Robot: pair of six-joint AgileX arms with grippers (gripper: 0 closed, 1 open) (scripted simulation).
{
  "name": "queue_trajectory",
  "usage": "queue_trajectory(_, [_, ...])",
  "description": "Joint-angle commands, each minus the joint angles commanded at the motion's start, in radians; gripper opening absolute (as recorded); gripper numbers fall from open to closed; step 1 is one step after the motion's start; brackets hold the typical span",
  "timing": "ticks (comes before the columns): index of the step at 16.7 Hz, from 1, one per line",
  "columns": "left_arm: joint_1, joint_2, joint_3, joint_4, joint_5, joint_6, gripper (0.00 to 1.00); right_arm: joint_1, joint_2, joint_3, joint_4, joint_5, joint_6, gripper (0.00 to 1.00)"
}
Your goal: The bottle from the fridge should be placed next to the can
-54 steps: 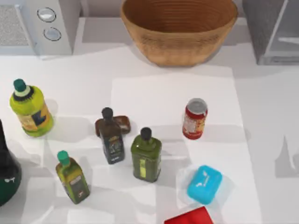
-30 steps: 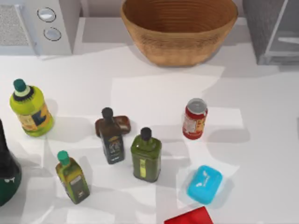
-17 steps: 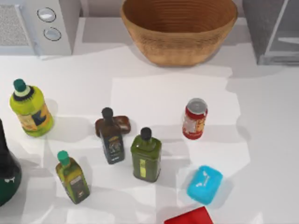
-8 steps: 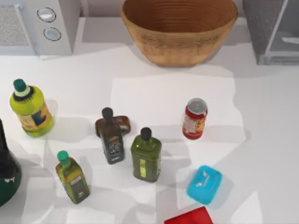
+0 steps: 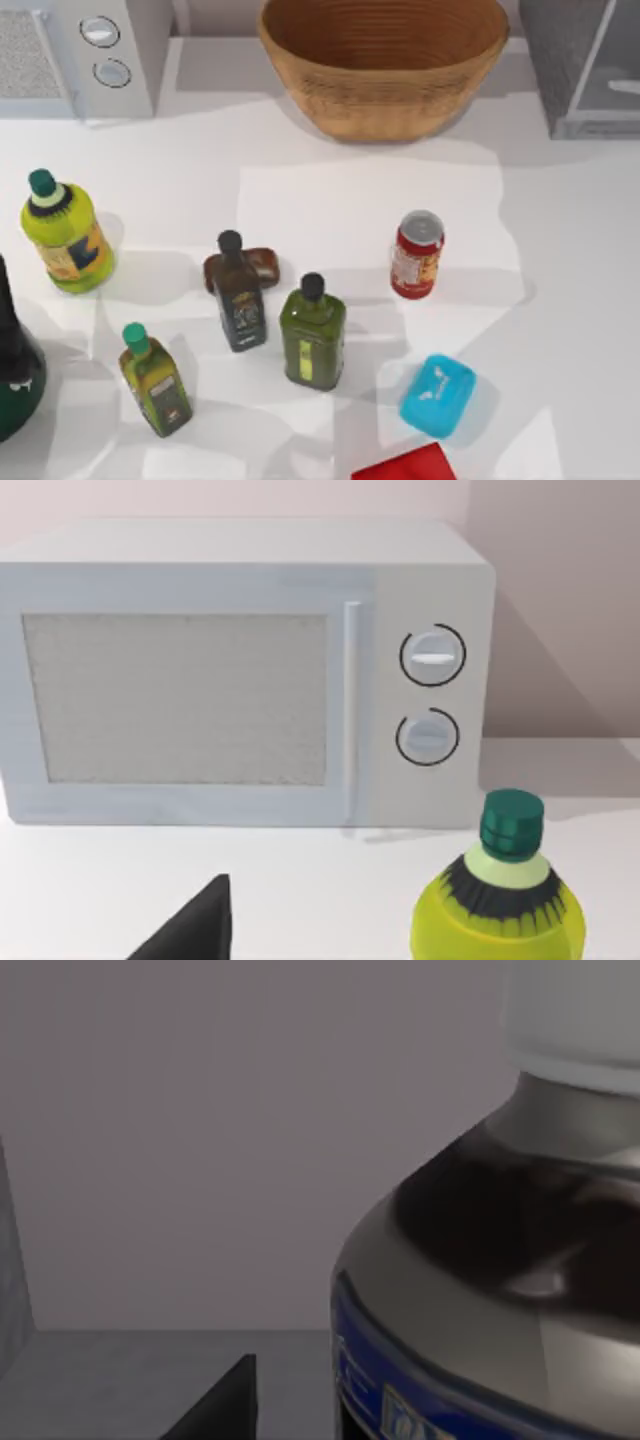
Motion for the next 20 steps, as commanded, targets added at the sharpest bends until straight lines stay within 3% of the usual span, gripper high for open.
queue_trajectory(10, [0.0, 0.0, 0.0, 0.0, 0.0, 0.0, 1.0, 0.0, 0.0, 0.0, 0.0, 0.0, 0.0, 0.02])
queue_trajectory(20, [0.0, 0.0, 0.0, 0.0, 0.0, 0.0, 1.0, -0.003, -0.005, 0.001, -0.003, 0.0, 0.002, 0.0])
